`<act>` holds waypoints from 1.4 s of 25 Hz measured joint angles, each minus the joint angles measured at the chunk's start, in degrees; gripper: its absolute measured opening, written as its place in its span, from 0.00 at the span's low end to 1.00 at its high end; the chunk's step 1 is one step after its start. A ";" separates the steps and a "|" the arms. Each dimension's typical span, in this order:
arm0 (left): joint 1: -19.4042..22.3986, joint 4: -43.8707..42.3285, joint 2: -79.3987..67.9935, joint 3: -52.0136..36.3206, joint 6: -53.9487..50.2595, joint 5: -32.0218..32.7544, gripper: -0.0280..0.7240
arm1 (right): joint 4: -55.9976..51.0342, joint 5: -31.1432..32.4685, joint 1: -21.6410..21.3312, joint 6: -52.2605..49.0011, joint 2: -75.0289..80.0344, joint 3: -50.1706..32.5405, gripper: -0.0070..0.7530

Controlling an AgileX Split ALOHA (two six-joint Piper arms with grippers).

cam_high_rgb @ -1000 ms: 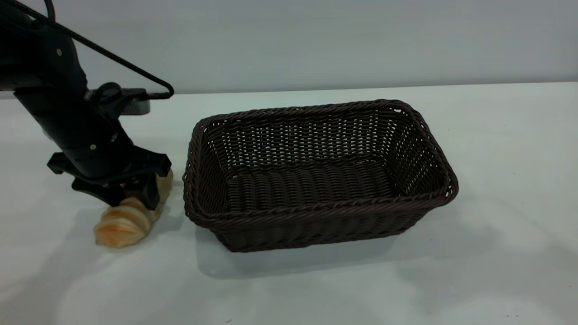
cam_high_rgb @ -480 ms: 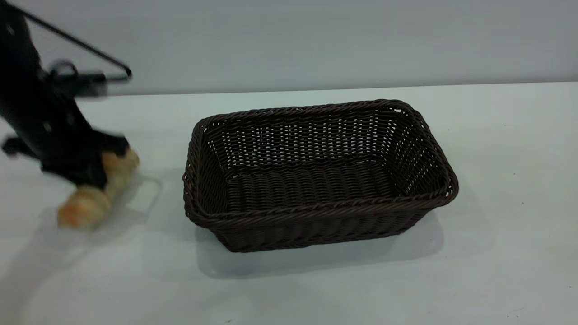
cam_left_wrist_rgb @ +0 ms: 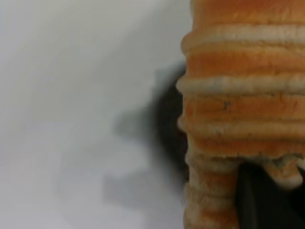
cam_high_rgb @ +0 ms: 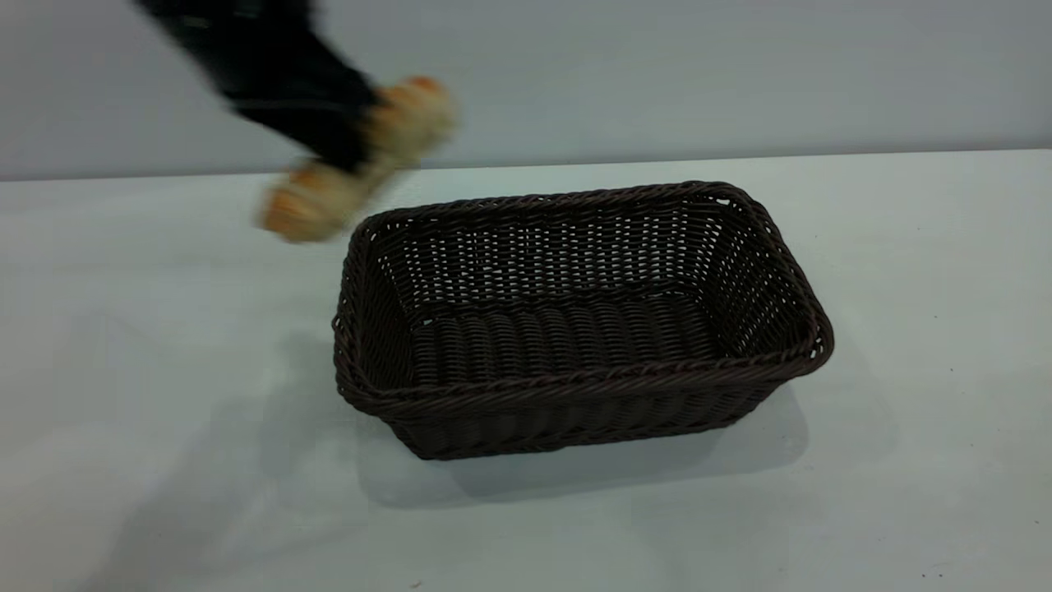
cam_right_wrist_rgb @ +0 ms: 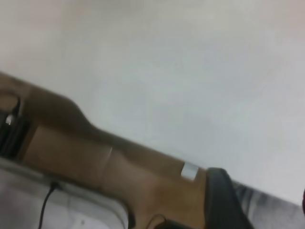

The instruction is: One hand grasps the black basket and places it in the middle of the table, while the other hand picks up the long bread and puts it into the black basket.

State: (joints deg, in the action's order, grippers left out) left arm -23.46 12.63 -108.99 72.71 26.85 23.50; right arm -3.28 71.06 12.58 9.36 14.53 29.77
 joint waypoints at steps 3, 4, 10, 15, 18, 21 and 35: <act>-6.72 1.43 -2.74 0.21 3.29 -4.62 0.12 | 0.28 -0.76 0.00 -0.11 -4.44 -0.08 0.56; -8.69 1.54 -4.13 0.21 4.08 -6.23 0.12 | 0.35 -1.02 0.00 -0.11 -5.55 -0.17 0.56; -13.96 1.57 -12.68 0.21 4.95 -11.94 0.12 | 0.74 -5.21 0.00 -0.11 -7.19 -2.25 0.56; -14.03 1.57 -15.48 0.26 4.02 -13.54 0.17 | 0.68 -5.75 0.00 -0.28 -7.19 -2.30 0.56; -14.03 1.57 -15.29 0.26 3.83 -13.62 0.35 | 0.68 -5.75 0.00 -0.28 -7.19 -2.35 0.56; -14.03 1.57 -13.66 0.26 3.77 -12.56 0.63 | 0.68 -5.75 0.00 -0.28 -7.19 -2.35 0.56; -14.03 -3.37 20.41 0.26 -4.62 21.53 0.83 | 0.62 -5.75 0.00 -0.35 -15.48 -2.35 0.56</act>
State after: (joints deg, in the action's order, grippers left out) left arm -37.48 9.26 -88.58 72.96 22.23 45.03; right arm -2.66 65.32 12.58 9.01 -0.96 27.42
